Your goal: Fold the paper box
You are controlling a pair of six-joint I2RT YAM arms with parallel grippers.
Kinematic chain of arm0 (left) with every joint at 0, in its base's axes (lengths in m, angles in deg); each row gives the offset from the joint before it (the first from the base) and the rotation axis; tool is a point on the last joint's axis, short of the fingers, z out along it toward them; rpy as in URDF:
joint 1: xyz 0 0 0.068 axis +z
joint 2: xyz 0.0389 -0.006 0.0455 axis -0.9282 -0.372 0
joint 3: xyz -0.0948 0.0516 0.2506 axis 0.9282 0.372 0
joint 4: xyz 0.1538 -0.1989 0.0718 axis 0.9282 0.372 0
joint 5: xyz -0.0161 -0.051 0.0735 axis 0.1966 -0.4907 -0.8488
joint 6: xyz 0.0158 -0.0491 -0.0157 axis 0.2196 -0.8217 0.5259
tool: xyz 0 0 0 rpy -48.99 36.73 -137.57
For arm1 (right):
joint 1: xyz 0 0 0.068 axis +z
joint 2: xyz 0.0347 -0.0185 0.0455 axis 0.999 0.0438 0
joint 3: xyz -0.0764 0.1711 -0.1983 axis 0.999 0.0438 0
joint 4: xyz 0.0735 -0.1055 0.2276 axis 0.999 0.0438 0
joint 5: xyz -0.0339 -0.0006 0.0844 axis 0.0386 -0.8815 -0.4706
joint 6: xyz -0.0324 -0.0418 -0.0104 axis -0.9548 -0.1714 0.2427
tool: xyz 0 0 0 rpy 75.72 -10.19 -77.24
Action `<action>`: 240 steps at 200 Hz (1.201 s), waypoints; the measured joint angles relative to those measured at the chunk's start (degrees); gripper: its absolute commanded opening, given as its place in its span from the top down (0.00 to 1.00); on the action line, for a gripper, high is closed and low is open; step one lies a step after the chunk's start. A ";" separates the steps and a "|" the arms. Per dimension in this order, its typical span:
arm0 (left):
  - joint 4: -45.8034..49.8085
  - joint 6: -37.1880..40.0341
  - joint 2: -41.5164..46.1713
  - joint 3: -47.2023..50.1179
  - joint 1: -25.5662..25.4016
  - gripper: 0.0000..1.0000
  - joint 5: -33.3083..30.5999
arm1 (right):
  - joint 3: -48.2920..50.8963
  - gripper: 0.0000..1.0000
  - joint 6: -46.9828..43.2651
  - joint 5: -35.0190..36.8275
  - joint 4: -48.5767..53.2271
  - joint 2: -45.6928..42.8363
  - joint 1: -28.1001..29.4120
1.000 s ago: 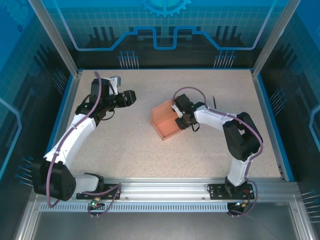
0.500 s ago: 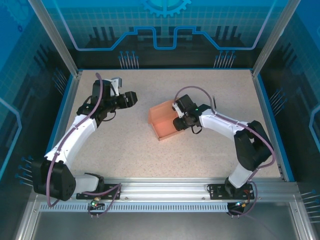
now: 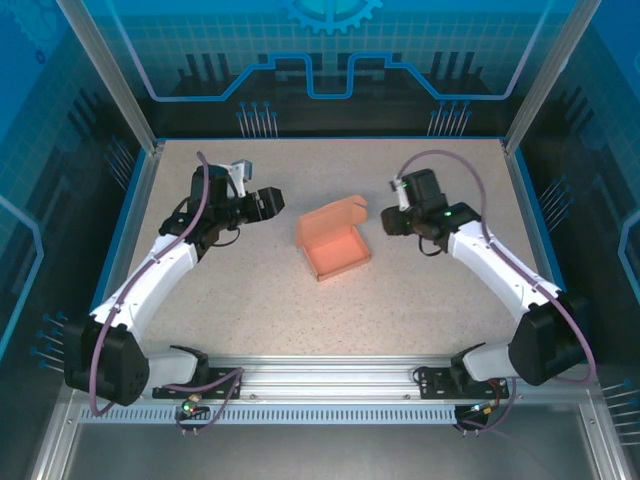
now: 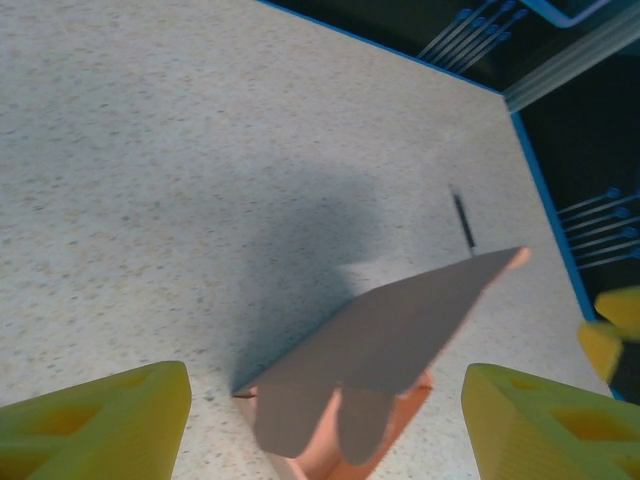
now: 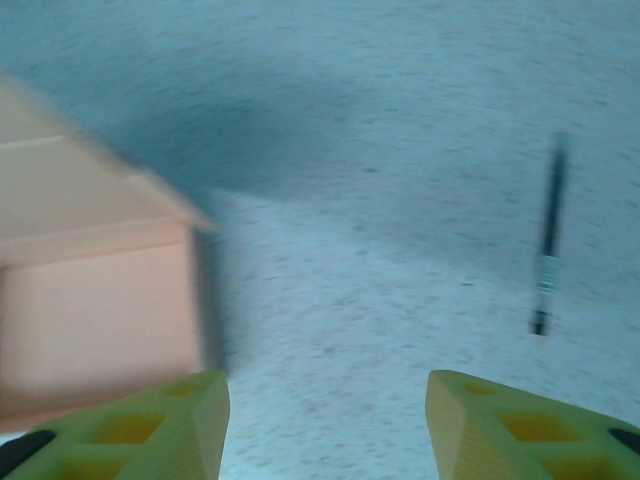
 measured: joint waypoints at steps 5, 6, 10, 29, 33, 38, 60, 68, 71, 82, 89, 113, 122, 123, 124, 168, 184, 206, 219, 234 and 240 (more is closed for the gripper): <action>-0.35 0.00 0.17 0.00 -0.39 0.26 0.26 | -0.07 0.44 0.20 -0.07 0.04 0.39 -1.95; -0.39 0.00 0.22 0.00 -0.52 0.26 0.39 | -0.09 0.44 0.20 -0.09 0.07 0.50 -2.23; -0.72 -0.02 0.37 0.00 -0.90 0.26 0.52 | -0.24 0.44 0.24 -0.31 0.17 0.90 -3.61; -2.08 0.00 0.70 0.00 -2.29 0.25 1.55 | -1.68 0.43 0.35 -0.63 0.24 4.55 -8.94; -2.23 0.02 0.70 0.00 -2.56 0.25 1.77 | -2.14 0.43 0.28 -0.59 0.20 5.62 -9.75; -2.45 0.02 0.70 0.02 -2.84 0.25 1.97 | -2.95 0.43 0.15 -0.59 0.22 7.13 -10.73; -2.75 0.09 0.70 0.11 -3.91 0.24 2.82 | -7.10 0.44 -0.74 -0.92 0.70 14.69 -14.38; -2.82 0.11 0.70 0.11 -4.31 0.23 3.02 | -8.57 0.44 -1.14 -1.11 0.83 17.20 -15.47; -2.84 0.11 0.70 0.11 -4.42 0.23 3.04 | -9.11 0.44 -1.29 -1.11 0.87 18.05 -15.85; -2.91 0.22 0.70 0.11 -4.92 0.21 3.41 | -11.06 0.44 -1.95 -1.42 1.60 21.31 -17.14; -2.97 0.24 0.70 0.11 -5.18 0.19 3.72 | -12.57 0.45 -2.34 -1.51 2.16 23.34 -17.84; -3.10 0.26 0.37 0.09 -5.64 0.14 5.31 | -18.18 0.45 -3.80 -1.70 3.98 29.99 -19.39; -3.13 0.20 -0.04 0.09 -5.68 0.11 6.03 | -19.98 0.46 -4.44 -1.73 4.59 32.04 -19.54; -3.13 0.15 -0.09 0.09 -5.70 0.11 6.10 | -20.13 0.46 -4.44 -1.73 4.68 32.20 -19.56; -3.13 0.04 -0.13 0.09 -5.68 0.10 6.23 | -20.28 0.46 -4.42 -1.73 4.76 32.35 -19.56; -3.74 -1.40 -2.62 -0.22 -5.79 0.01 10.21 | -27.28 0.51 -6.67 -3.04 7.91 39.95 -19.58; -3.96 -1.46 -3.17 -0.74 -5.77 0.01 11.32 | -29.24 0.53 -7.30 -2.97 8.94 42.01 -19.58; -4.44 -1.46 -3.30 -1.14 -5.77 0.01 12.00 | -31.69 0.55 -8.11 -2.99 10.10 44.57 -19.58; -4.59 -1.46 -3.30 -1.22 -5.77 0.01 12.13 | -33.24 0.58 -8.50 -2.99 10.88 45.99 -19.58; -4.55 -1.44 -3.30 -1.22 -5.77 0.01 12.20 | -34.56 0.61 -9.05 -2.99 11.45 47.43 -19.61; -4.55 -1.44 -3.30 -1.22 -5.77 0.01 12.20 | -34.73 0.63 -9.20 -3.02 11.58 47.82 -19.58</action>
